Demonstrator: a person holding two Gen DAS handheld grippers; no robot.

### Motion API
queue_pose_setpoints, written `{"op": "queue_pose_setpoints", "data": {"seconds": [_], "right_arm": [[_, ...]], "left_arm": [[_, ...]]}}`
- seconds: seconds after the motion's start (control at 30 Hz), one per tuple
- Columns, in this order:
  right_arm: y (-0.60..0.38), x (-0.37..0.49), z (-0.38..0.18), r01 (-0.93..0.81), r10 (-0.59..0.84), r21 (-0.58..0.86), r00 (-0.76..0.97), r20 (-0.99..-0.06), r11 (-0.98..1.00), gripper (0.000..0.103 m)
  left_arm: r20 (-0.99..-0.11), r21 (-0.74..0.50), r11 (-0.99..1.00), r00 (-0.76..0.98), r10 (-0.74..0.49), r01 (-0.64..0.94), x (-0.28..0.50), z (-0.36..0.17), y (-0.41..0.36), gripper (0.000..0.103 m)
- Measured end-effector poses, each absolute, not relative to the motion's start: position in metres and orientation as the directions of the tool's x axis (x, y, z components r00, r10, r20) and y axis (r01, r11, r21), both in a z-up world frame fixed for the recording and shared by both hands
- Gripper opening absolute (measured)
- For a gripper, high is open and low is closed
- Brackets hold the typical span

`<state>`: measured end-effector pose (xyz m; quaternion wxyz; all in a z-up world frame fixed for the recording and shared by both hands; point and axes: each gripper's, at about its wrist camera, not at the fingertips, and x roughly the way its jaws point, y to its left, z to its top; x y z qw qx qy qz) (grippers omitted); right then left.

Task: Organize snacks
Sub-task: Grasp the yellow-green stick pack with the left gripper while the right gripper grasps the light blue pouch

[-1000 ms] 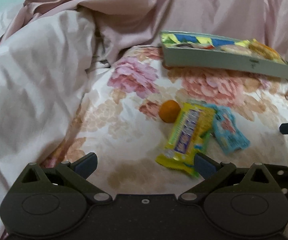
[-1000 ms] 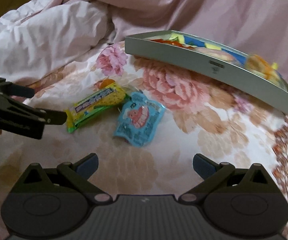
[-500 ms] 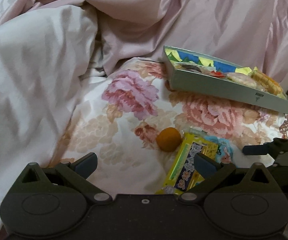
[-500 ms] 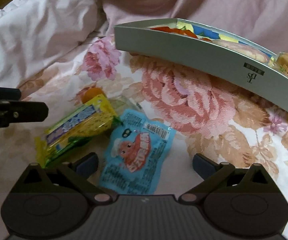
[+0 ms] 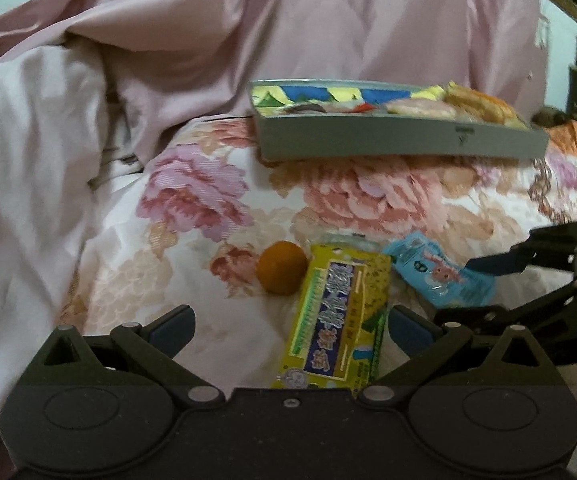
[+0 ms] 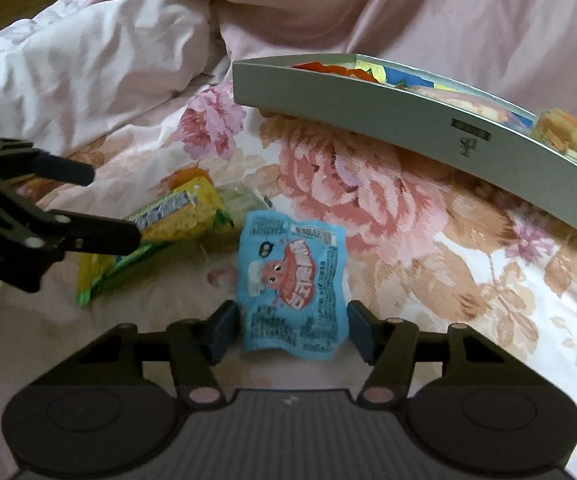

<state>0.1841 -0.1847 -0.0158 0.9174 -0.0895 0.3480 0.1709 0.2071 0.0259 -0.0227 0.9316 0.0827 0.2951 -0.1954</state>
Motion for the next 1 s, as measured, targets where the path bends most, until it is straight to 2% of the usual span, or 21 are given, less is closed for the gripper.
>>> {"op": "queue_pose_setpoints", "data": {"seconds": [0.17,0.23,0.33,0.53,0.73,1.0], "right_arm": [[-0.190,0.183,-0.014,-0.397,0.270,-0.045,0.699,-0.662,0.917,0.067],[-0.188,0.186,-0.014,-0.403,0.272,-0.050,0.699,-0.661,0.914,0.072],[-0.186,0.191,-0.014,-0.405,0.274,-0.050,0.700,-0.660,0.913,0.075],[-0.187,0.202,-0.013,-0.380,0.286,0.002,0.693,-0.661,0.925,0.078],[-0.179,0.198,-0.014,-0.392,0.263,-0.045,0.693,-0.671,0.919,0.064],[-0.186,0.181,-0.010,-0.374,0.254,-0.022,0.670,-0.697,0.927,0.062]], "left_arm": [[-0.593,0.079,0.896,0.743,-0.311,0.437,0.208,-0.029,0.016,0.102],[-0.596,0.104,0.890,0.745,-0.301,0.444,0.208,-0.030,0.012,0.102],[-0.601,0.129,0.875,0.739,-0.305,0.466,0.206,-0.032,0.009,0.096],[-0.623,0.092,0.856,0.700,-0.348,0.508,0.206,-0.037,0.005,0.082],[-0.642,0.012,0.876,0.675,-0.362,0.482,0.208,-0.034,0.006,0.053],[-0.685,-0.092,0.921,0.647,-0.335,0.379,0.199,-0.028,0.003,0.050]]}}
